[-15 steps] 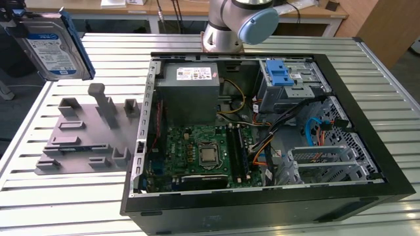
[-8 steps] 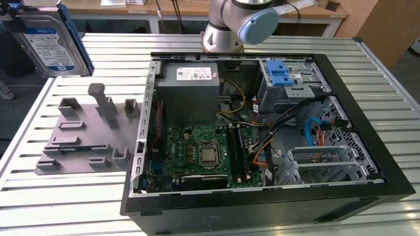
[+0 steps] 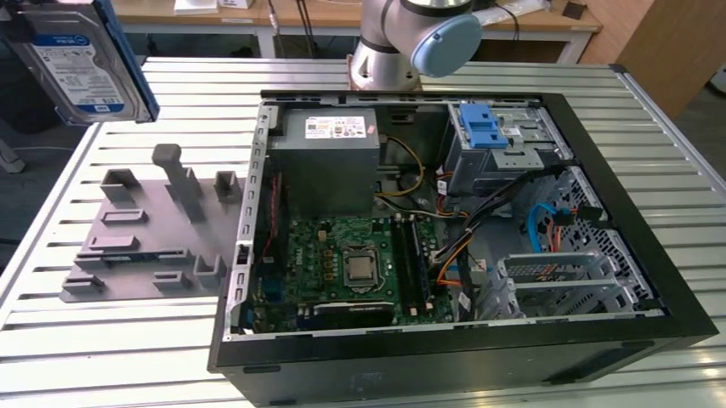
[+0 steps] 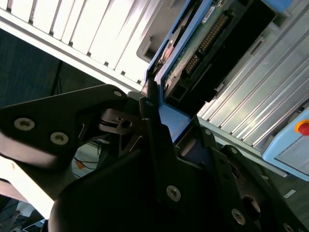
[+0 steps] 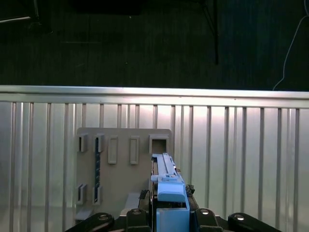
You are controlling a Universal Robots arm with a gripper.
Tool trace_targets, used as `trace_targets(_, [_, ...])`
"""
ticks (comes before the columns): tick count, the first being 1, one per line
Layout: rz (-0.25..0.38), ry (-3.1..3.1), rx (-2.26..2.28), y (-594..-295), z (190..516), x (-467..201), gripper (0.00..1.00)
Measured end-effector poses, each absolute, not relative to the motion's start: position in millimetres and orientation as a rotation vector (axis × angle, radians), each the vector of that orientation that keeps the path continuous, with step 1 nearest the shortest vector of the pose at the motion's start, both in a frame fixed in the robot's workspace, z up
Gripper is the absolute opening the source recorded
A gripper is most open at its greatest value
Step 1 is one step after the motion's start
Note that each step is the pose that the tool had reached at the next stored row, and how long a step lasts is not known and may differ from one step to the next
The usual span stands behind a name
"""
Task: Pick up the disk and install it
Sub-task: 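Pick up the disk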
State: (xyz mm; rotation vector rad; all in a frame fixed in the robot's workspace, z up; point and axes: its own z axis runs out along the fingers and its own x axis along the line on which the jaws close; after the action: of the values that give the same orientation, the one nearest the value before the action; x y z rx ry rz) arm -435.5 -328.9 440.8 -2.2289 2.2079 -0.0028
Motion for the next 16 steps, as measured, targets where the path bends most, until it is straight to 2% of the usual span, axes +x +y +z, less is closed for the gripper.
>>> trace_targets(16, [-0.005,2.207,-2.228,-329,479,-436,0.36])
